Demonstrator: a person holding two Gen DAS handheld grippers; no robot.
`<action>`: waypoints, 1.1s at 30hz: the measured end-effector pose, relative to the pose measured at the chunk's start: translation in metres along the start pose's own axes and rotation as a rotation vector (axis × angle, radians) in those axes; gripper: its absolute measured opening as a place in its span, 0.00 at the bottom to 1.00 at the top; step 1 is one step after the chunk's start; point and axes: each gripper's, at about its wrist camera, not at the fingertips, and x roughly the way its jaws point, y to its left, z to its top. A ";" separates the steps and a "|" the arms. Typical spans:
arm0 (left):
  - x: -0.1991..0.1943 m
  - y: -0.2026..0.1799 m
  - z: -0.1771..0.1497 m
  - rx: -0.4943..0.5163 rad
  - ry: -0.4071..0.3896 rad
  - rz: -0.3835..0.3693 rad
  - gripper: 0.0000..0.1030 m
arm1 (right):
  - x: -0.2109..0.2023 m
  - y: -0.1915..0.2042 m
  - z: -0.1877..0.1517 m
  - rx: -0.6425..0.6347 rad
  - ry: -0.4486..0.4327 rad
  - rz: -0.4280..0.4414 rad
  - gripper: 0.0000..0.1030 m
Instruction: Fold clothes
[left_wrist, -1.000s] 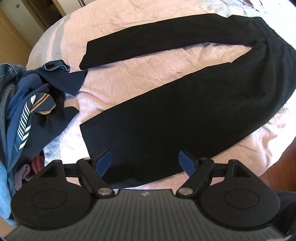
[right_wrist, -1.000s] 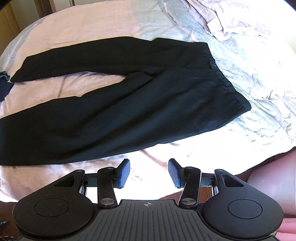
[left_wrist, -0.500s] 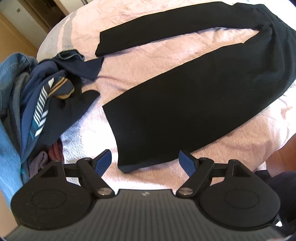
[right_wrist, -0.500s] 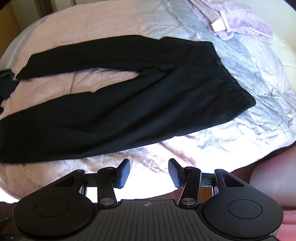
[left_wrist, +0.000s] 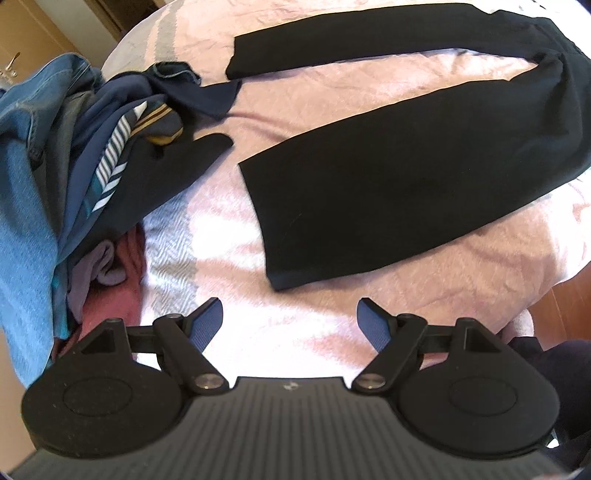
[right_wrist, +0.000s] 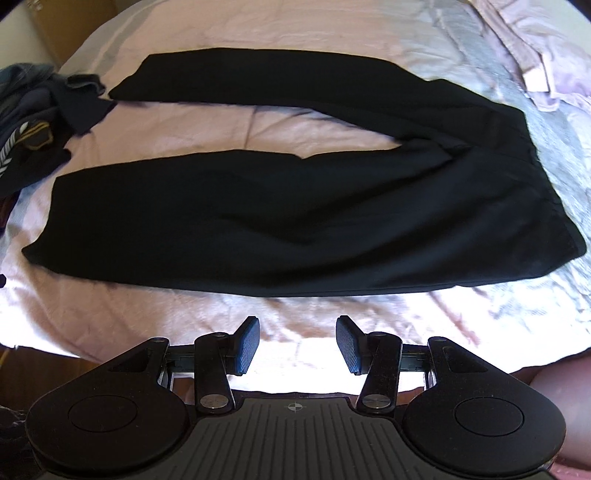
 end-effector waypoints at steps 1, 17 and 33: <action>0.000 0.001 -0.001 0.004 -0.001 0.003 0.75 | 0.001 0.000 0.001 -0.001 0.000 -0.002 0.48; 0.045 -0.110 -0.019 0.763 -0.241 0.041 0.54 | -0.051 -0.061 -0.013 -0.039 -0.176 -0.207 0.48; 0.117 -0.185 0.000 0.813 -0.069 0.367 0.42 | 0.034 -0.252 -0.013 -0.383 -0.094 -0.241 0.48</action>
